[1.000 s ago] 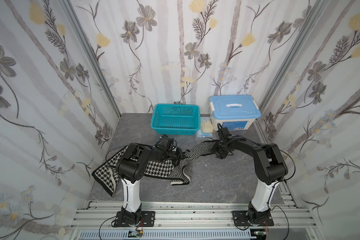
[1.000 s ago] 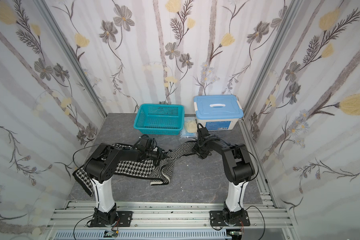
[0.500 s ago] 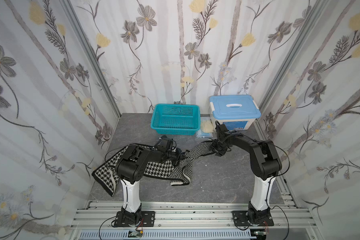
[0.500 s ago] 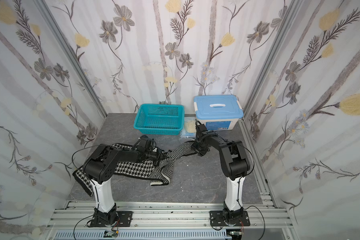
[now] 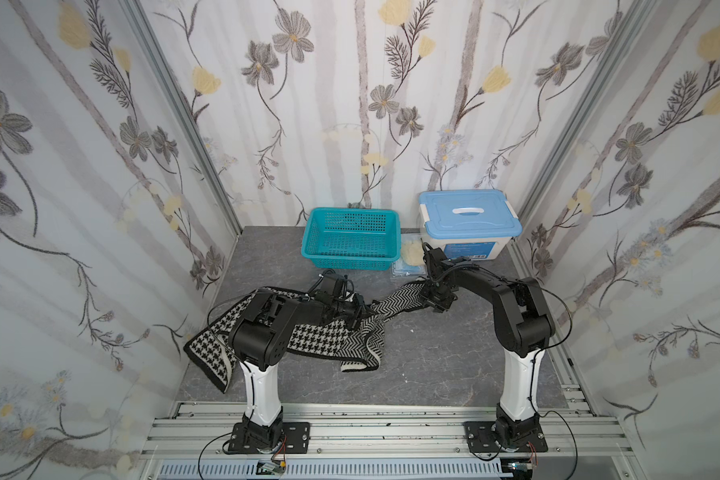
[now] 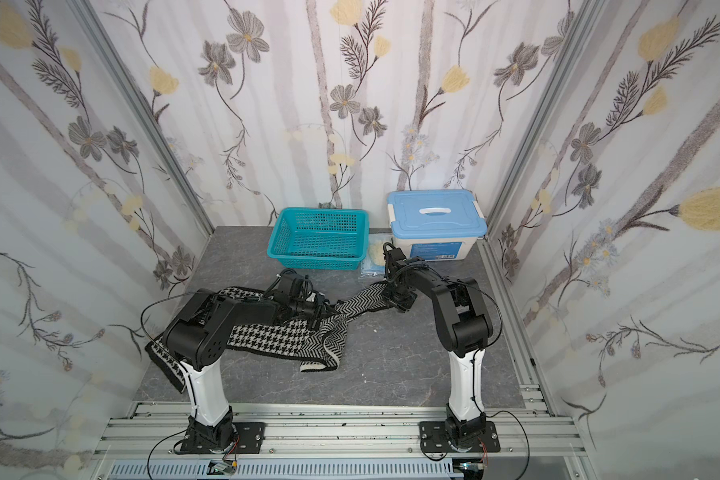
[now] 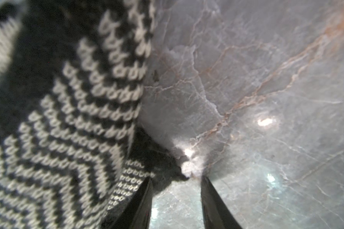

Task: Roll up the scarf and place it into the basket
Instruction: Flatten out the scarf at the center of the board.

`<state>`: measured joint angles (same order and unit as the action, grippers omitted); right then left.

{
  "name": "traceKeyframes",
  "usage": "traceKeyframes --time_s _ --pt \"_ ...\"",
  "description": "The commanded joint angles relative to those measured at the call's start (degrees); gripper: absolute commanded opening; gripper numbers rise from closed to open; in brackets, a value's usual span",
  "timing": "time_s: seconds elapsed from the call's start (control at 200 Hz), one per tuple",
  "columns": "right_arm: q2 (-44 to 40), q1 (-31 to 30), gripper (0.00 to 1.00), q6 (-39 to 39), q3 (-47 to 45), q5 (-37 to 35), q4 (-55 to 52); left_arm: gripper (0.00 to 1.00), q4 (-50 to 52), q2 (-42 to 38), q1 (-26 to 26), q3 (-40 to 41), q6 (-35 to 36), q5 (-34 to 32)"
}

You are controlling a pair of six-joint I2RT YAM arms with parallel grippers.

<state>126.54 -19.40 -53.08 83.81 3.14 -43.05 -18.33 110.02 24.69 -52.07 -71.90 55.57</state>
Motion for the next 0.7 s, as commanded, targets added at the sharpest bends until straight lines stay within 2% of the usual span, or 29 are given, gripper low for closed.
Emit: traceKeyframes --time_s 0.0,0.365,0.515,0.694 --pt "1.36 -0.42 0.44 -1.41 1.64 -2.08 -1.95 0.0 2.99 -1.7 0.28 0.5 1.91 1.73" --pt "0.7 -1.89 0.45 -2.8 0.31 -0.86 0.45 0.0 8.04 -4.85 0.1 7.44 6.58 2.7" --pt "0.75 -3.22 0.46 -2.03 0.36 -0.51 0.78 0.0 2.59 -2.38 -0.08 8.56 3.08 2.18" --pt "1.8 -4.36 0.42 -2.45 0.65 -0.06 -0.68 0.0 -3.63 -0.53 -0.09 8.67 -1.11 1.96"
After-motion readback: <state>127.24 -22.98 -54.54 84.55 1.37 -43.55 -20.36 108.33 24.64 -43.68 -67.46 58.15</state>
